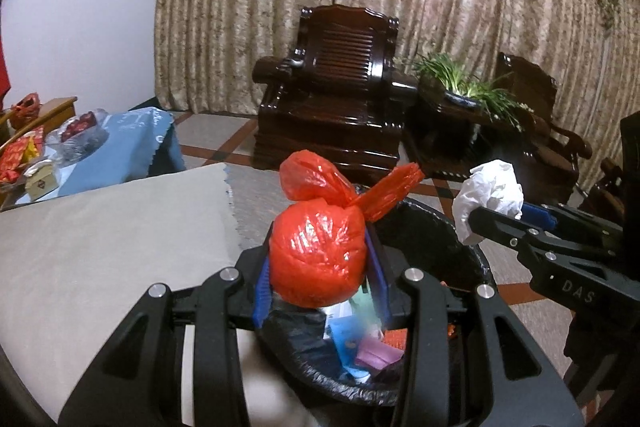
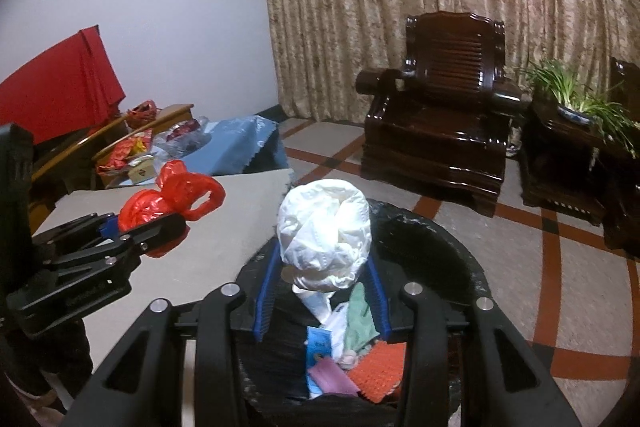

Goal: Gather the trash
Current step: 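Carry the red and white bags over the black bin, then open both tools to drop the bags into the bin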

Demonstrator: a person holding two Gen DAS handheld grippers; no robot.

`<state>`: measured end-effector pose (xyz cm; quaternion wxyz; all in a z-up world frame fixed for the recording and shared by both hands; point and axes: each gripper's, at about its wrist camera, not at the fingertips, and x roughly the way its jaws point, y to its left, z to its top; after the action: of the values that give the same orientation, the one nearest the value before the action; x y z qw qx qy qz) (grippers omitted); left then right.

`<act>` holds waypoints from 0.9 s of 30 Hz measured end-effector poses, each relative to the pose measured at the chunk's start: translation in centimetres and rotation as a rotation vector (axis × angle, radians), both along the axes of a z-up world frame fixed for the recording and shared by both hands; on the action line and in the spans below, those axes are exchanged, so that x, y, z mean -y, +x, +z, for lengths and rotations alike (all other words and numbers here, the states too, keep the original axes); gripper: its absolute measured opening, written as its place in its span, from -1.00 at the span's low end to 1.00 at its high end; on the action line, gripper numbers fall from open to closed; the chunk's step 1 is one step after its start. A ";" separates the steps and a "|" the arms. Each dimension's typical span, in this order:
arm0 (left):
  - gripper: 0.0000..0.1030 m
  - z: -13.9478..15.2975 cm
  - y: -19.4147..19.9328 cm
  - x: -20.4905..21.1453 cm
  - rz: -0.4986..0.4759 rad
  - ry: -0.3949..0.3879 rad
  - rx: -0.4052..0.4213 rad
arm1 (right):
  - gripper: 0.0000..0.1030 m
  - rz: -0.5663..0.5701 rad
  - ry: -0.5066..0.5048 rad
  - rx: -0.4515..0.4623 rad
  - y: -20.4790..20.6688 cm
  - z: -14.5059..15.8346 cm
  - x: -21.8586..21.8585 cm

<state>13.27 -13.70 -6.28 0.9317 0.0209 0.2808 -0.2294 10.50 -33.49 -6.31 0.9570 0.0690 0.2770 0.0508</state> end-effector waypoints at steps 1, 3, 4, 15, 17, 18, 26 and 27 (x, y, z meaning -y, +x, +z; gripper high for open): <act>-0.25 -0.2 0.2 0.3 -0.006 0.001 -0.004 | -0.23 -0.005 0.000 -0.007 0.3 -0.3 0.3; -0.24 -1.0 0.9 1.1 -0.024 0.004 -0.016 | -0.23 -0.015 -0.003 -0.020 0.7 -0.8 0.8; -0.24 -1.4 1.1 1.4 -0.031 0.005 -0.022 | -0.23 -0.019 -0.003 -0.028 1.0 -1.1 1.2; -0.22 -4.7 4.7 4.5 -0.081 0.029 -0.075 | -0.23 -0.037 -0.019 -0.103 3.6 -4.4 3.3; -0.15 -5.1 5.3 4.8 -0.086 0.030 -0.086 | -0.18 -0.047 -0.026 -0.119 4.1 -5.1 3.7; -0.02 -5.2 5.5 4.9 -0.090 0.025 -0.089 | -0.13 -0.050 -0.027 -0.124 4.3 -5.3 3.9; 0.52 -4.8 5.6 4.4 -0.081 0.011 -0.087 | 0.69 -0.092 -0.049 -0.136 4.0 -5.7 4.9; 0.56 -4.7 5.6 4.2 -0.078 0.008 -0.089 | 0.78 -0.096 -0.046 -0.133 3.9 -5.5 5.0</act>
<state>18.83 -17.87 -10.94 0.9086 0.0256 0.3217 -0.2653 14.35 -38.45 -11.80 0.9391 0.0633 0.3376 -0.0064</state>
